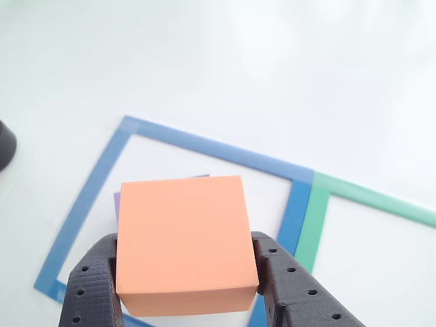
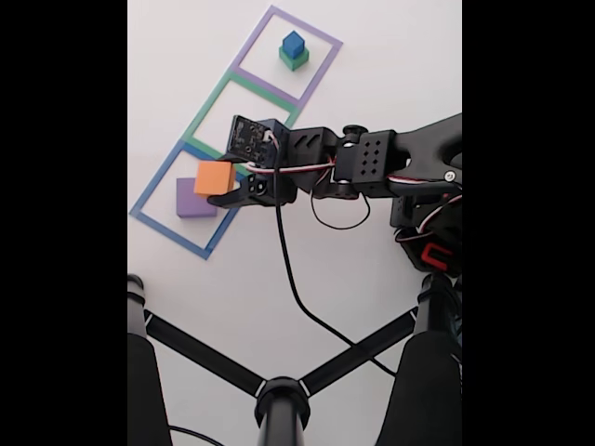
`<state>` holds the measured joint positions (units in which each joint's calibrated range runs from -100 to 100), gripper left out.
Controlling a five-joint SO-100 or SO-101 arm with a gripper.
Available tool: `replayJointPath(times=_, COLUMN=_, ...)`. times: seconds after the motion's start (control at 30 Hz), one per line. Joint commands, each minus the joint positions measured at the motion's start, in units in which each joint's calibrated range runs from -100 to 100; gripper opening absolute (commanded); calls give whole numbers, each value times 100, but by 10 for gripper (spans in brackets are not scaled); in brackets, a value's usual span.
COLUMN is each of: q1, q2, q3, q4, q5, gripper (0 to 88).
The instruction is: Tower of hanoi
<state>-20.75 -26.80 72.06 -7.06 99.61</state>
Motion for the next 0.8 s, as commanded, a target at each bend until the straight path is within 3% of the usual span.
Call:
replayJointPath(times=0.0, q1=-71, q2=629, q3=-114, q4=-1111, q5=39, gripper=89)
replayJointPath(times=0.23, q1=-86, q2=1719, q3=-423, q4=-2082, q5=39, gripper=91)
replayJointPath(times=0.77, q1=-208, q2=2672, q3=-968, q4=-2616, q5=39, gripper=92)
